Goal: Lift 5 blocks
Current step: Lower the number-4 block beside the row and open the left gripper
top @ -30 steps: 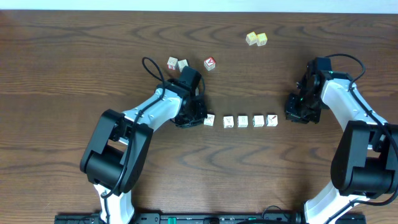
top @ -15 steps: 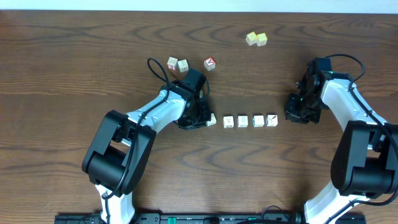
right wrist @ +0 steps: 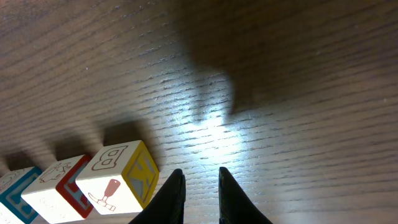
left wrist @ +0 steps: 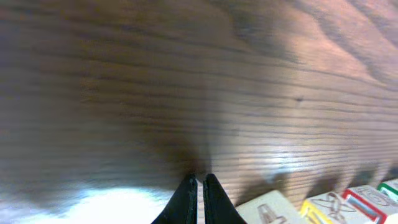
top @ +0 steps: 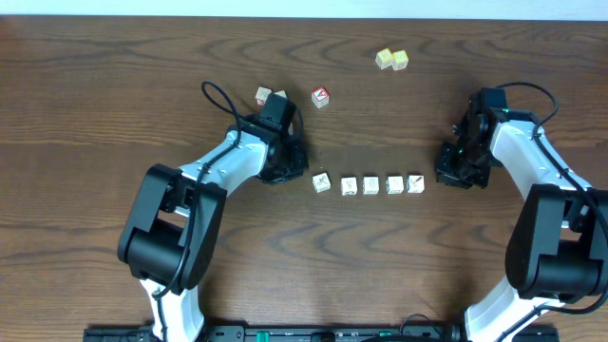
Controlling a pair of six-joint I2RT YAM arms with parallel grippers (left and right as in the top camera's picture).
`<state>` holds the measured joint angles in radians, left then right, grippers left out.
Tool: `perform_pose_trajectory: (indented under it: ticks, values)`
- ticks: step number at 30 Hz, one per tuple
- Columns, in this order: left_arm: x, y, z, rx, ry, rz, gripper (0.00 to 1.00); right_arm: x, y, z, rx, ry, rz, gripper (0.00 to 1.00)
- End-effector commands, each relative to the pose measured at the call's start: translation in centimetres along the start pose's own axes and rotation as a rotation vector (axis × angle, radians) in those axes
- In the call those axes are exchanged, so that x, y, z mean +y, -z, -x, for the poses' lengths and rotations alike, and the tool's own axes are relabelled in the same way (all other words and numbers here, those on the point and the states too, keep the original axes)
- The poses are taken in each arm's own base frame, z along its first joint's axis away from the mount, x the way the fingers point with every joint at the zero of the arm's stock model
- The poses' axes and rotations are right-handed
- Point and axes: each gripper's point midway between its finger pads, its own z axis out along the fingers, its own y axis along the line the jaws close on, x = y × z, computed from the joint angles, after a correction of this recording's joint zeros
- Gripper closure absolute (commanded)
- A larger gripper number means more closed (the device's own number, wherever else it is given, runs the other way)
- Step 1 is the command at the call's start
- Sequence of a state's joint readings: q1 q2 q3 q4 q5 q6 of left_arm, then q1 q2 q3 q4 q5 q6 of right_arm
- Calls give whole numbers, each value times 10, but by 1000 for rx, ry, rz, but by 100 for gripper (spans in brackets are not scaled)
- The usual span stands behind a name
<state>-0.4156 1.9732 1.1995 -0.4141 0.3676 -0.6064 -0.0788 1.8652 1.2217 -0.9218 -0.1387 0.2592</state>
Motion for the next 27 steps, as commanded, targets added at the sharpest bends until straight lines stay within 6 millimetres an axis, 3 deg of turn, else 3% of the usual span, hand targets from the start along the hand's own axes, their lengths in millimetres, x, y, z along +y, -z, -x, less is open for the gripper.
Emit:
perform_pose_trajectory:
  ticks: [1,4,21,27]
  values:
    - [-13,-11,-14,31,-50,-22,93,2,-2,-3,6,-2,-1,83]
    - [-24,-15,-18,13,-117,-22,93,2,-2,-3,8,-2,-1,84]
    - [-20,-15,-29,56,-208,-8,93,2,-2,-3,8,-2,-1,83]
    - [-28,-15,-38,100,-223,-60,93,2,-2,-3,8,-2,-1,83]
